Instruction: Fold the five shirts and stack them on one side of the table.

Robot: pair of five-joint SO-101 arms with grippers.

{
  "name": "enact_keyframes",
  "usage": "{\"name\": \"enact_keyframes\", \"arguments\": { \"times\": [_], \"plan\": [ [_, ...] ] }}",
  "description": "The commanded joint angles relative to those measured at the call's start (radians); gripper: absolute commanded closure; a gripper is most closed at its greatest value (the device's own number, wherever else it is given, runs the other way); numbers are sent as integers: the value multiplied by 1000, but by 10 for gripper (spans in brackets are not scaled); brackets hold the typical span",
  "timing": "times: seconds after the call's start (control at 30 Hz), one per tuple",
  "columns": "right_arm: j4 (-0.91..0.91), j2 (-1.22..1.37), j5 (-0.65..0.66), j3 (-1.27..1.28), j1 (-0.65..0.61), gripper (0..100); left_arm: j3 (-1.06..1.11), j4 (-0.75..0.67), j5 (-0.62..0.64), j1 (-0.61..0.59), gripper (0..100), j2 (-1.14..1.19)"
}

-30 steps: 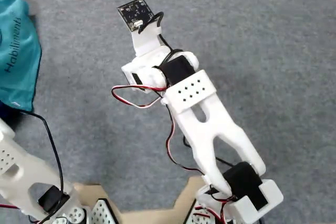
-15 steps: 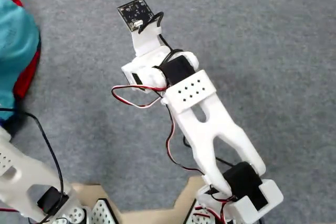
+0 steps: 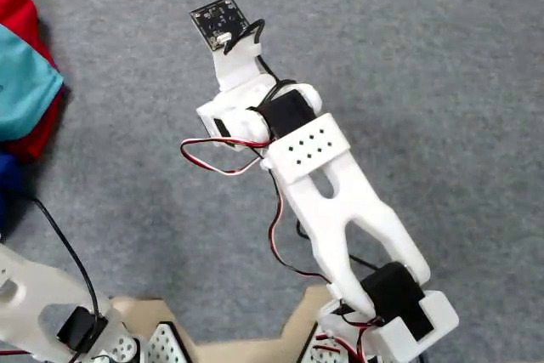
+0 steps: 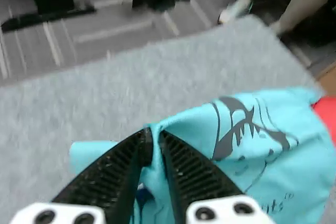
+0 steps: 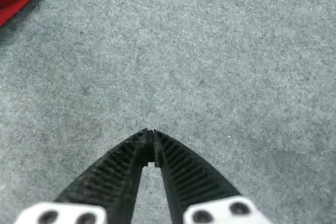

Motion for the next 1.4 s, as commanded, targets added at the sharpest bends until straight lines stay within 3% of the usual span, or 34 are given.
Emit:
{"name": "enact_keyframes", "arguments": {
  "times": [0.0, 0.1, 0.4, 0.73, 0.93, 1.37],
  "plan": [
    [-11, 1, -2, -44, -2, 990, -51, 107, 3, 17, 812, -19],
    [-11, -1, -2, -44, -2, 990, -41, 163, 9, 28, 722, -19],
    [-11, 1, -2, -44, -2, 990, -34, 163, 5, -15, 732, -8],
    [-11, 1, -2, -39, -2, 990, 399, 163, -137, 6, 732, 65],
    [-11, -4, -2, 24, -2, 990, 431, 160, -137, 12, 733, 119],
    [-11, -7, -2, 48, -2, 991, 304, 160, -138, 8, 980, 232]
  ]
}}
